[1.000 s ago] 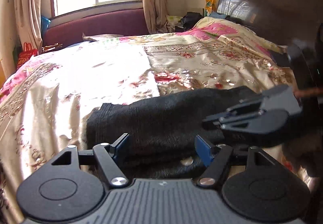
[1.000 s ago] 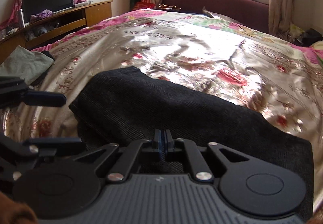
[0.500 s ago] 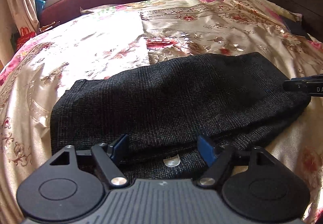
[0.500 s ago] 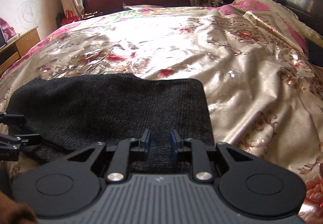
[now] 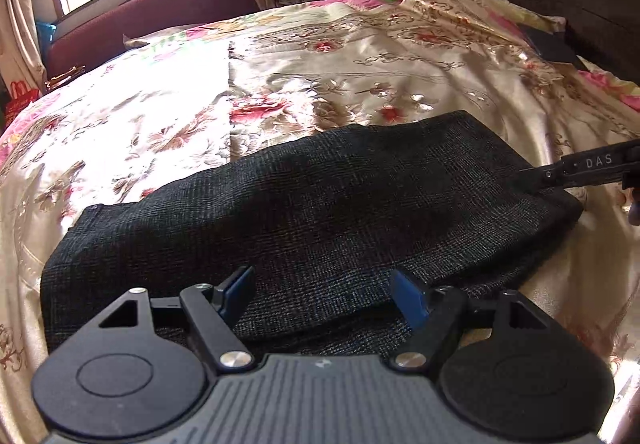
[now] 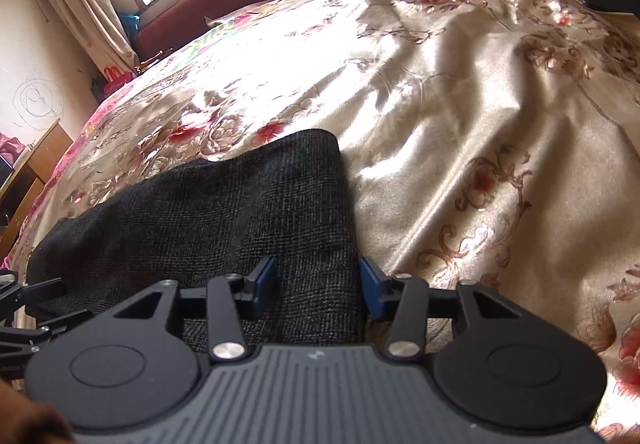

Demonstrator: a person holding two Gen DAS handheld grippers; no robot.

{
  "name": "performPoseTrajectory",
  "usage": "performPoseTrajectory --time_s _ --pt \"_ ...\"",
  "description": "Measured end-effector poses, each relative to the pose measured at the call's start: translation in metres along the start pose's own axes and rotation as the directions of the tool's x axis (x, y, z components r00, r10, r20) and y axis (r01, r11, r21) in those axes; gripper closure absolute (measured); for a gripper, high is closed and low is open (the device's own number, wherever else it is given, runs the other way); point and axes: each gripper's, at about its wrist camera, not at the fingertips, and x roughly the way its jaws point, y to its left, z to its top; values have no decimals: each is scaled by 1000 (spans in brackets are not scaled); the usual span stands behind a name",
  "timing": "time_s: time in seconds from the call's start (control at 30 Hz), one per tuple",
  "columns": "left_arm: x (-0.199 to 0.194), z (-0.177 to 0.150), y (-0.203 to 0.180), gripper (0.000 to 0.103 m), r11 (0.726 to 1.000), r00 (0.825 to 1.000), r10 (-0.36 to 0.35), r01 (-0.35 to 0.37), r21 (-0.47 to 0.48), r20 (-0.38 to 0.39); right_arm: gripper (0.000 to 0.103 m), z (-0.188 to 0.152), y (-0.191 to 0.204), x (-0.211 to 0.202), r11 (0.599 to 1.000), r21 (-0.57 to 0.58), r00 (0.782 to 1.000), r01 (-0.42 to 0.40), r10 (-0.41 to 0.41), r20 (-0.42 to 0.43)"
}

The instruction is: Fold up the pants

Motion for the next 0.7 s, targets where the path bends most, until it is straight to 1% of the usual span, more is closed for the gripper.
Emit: performPoseTrajectory --time_s 0.13,0.23,0.3,0.47,0.5,0.57,0.63,0.7 --pt "9 1 -7 15 1000 1000 -25 25 -3 -8 55 2 -3 6 1000 15 1000 -18 18 -10" --pt "13 2 -9 15 999 999 -32 32 -5 -9 55 4 6 7 1000 -22 999 -20 19 -31" --pt "14 2 -9 15 999 999 -35 35 -4 -9 56 5 12 4 998 -28 998 -48 47 -36" --pt "13 2 -8 15 999 999 -38 37 -7 -9 56 7 26 4 992 -94 996 -81 76 -50" --pt "13 2 -8 15 999 999 -38 37 -8 -9 55 7 23 9 993 -89 996 -76 70 -63" --pt "13 2 -8 15 999 999 -39 39 -7 -9 55 8 14 17 993 -67 992 -98 92 -89" --pt "11 2 -8 15 999 999 -39 39 -2 -9 55 11 -4 17 990 11 985 -139 140 -105" --pt "10 1 -8 15 999 999 -40 40 8 -1 63 12 -21 12 981 56 974 -188 193 -117"
